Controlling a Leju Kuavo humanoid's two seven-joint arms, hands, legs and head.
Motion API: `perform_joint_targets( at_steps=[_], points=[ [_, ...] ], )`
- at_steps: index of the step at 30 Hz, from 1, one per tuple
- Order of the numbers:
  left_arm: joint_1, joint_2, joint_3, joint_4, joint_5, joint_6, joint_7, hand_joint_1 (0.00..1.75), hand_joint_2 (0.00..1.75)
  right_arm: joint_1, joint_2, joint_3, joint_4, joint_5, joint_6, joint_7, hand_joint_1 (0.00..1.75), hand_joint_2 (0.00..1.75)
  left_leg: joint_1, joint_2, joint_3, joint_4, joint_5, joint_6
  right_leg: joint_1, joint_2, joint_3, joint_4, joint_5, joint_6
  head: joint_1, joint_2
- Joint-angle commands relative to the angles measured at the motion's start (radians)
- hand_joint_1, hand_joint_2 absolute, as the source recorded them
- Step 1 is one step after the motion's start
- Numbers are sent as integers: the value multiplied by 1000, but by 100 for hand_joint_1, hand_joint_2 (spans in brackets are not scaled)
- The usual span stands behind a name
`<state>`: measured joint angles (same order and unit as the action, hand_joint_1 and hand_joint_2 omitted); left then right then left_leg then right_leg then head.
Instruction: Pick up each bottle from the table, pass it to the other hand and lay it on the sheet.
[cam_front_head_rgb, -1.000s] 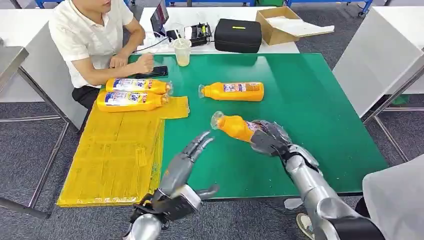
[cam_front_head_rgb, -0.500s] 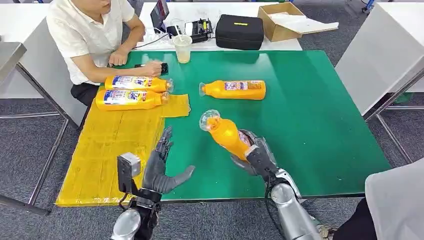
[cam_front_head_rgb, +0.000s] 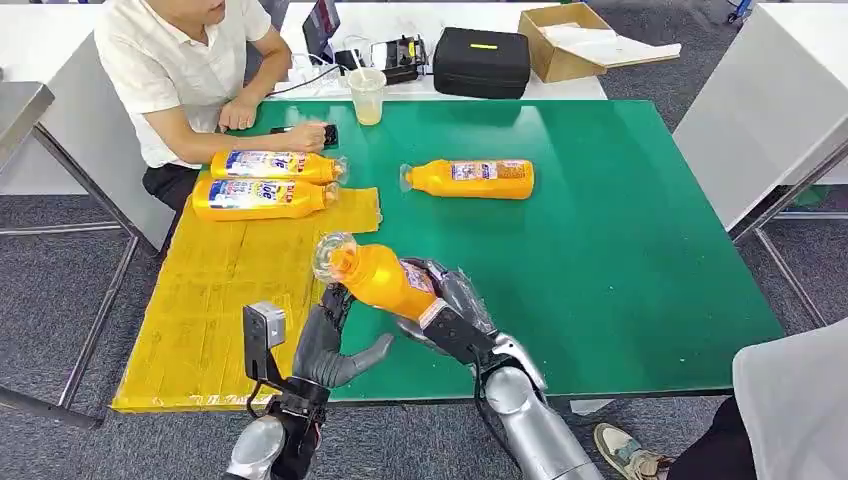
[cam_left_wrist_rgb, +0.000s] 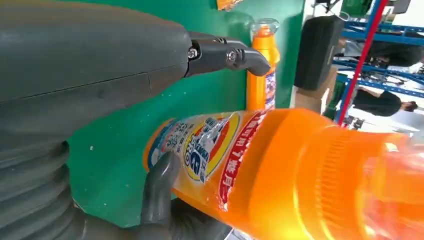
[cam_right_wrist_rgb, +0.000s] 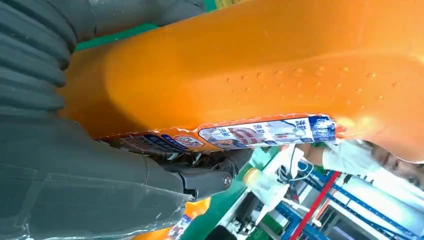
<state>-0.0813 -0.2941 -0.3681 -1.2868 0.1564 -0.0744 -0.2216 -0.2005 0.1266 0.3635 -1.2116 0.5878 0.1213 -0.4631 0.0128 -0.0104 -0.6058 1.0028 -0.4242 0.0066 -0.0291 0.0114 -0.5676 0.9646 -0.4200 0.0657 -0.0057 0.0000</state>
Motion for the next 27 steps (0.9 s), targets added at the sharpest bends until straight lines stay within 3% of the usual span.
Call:
perform_joint_targets(
  at_steps=[1, 18, 22, 27],
  points=[
    [-65, -55, -24, 76, 0, 5, -20, 0, 175, -71, -5, 97, 98, 60, -52, 14, 175, 175, 0, 0, 0, 1, 0, 0, 1, -1, 1, 0, 0, -2, 0, 0],
    [-93, -55, -25, 64, 144, 49, -106, 0, 175, 11, 16, 158, 50, 108, -78, 23, 175, 175, 0, -1, -1, 1, -1, 0, 0, -2, 0, 0, -1, -2, 0, 0],
    [-108, -55, -32, 109, 315, -21, -58, 0, 175, -5, 6, 177, 61, 102, -75, 8, 175, 175, 0, -2, -1, 1, 0, 0, 1, -4, 0, 0, -1, -3, 0, 0],
    [-115, -55, -31, 131, 334, -37, -73, 0, 175, -18, 9, 178, 67, 96, -71, 6, 175, 175, 0, -1, -1, 1, -1, 1, 1, -3, 0, 0, -1, -3, 0, 0]
  ],
)
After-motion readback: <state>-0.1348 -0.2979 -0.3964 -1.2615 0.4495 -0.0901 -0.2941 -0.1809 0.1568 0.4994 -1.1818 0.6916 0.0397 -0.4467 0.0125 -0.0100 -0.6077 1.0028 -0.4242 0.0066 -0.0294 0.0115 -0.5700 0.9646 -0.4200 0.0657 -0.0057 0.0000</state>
